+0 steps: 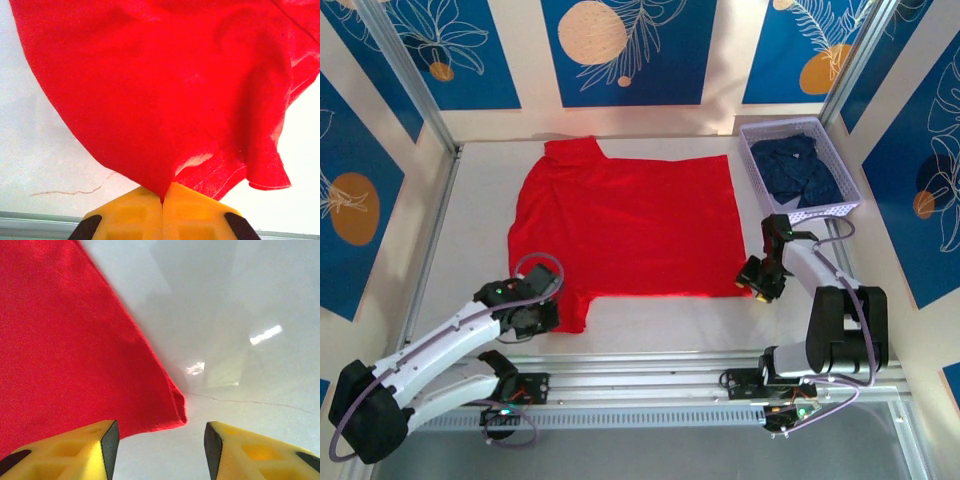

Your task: Fold the inside-out t-shirt

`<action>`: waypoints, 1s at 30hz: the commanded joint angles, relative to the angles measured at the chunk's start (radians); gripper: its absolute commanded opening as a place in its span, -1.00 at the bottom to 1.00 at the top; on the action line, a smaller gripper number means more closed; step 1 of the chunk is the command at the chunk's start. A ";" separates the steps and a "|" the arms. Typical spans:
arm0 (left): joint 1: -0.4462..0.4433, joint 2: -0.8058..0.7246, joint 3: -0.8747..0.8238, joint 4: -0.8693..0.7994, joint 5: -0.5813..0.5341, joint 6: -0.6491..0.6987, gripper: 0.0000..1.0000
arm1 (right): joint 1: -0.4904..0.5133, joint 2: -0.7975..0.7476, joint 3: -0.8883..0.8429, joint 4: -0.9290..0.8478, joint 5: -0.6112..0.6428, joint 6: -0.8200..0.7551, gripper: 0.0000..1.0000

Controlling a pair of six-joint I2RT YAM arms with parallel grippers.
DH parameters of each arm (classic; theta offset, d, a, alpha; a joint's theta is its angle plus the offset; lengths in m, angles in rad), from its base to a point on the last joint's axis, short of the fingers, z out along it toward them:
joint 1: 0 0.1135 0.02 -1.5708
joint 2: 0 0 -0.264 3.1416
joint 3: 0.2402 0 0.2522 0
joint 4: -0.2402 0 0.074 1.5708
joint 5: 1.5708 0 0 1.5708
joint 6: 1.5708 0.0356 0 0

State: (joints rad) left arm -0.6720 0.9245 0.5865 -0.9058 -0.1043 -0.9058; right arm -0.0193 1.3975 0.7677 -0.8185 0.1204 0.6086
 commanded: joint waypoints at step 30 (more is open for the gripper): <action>0.364 -0.046 0.289 -0.099 0.060 0.315 -1.00 | -0.058 -0.015 0.084 0.045 -0.092 -0.066 -0.91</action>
State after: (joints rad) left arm -0.3676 0.8551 0.8249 -1.0084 -0.0864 -0.6964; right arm -0.0566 1.3720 0.8124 -0.7742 0.0776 0.5713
